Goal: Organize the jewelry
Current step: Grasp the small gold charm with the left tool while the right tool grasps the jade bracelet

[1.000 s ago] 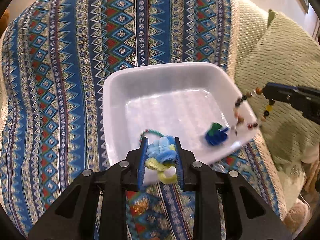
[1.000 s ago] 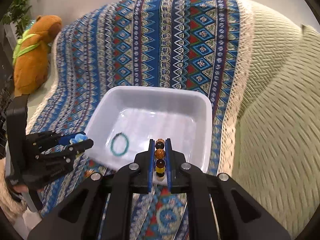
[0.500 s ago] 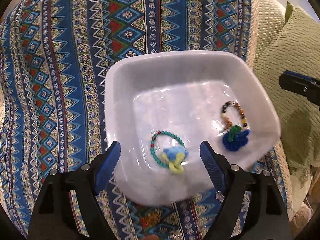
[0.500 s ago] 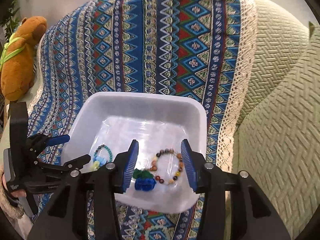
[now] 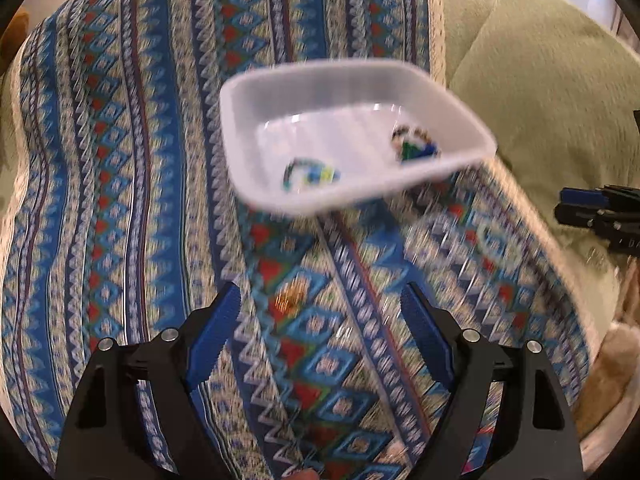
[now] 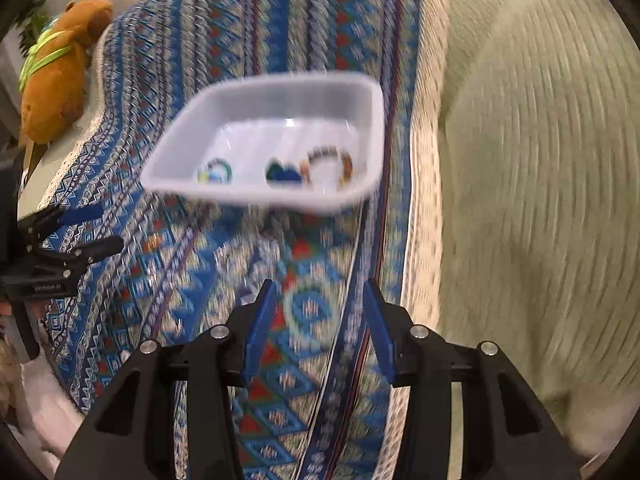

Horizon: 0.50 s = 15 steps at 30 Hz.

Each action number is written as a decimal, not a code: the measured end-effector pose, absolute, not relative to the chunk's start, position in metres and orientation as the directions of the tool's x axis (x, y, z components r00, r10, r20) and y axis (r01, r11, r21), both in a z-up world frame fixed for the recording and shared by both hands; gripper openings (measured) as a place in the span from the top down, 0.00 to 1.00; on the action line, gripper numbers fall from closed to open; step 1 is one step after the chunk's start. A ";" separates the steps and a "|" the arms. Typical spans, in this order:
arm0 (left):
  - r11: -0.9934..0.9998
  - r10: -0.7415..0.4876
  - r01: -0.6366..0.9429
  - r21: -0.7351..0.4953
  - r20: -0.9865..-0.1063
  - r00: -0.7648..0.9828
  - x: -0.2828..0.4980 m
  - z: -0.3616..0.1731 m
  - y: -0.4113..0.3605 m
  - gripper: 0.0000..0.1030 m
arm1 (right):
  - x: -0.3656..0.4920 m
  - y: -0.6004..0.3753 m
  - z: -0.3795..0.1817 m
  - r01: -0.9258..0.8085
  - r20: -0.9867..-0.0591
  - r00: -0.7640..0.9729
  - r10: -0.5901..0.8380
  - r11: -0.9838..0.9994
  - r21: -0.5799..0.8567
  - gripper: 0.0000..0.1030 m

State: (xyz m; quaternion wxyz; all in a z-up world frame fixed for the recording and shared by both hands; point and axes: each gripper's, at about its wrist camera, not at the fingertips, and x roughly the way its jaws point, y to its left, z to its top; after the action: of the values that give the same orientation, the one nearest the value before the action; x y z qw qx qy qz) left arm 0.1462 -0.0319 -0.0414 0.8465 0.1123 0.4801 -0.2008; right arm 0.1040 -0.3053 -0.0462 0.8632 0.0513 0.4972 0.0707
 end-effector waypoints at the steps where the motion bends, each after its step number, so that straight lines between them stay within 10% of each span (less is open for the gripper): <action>1: 0.898 -0.218 0.439 0.010 -0.858 0.465 0.142 -0.048 -0.028 0.21 | 0.101 -0.307 -0.052 -0.062 -0.857 0.487 0.171 0.985 0.162 0.56; 15: 0.913 -0.178 0.406 0.040 -0.856 0.485 0.174 -0.102 -0.009 0.24 | 0.132 -0.299 -0.106 -0.031 -0.903 0.412 0.121 0.992 0.119 0.56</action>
State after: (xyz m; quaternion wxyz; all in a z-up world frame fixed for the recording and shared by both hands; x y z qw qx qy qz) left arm 0.1741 -0.0091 -0.1017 0.8534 0.1192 0.4778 -0.1709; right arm 0.1322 -0.2991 -0.1056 0.8393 0.0415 0.5402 0.0452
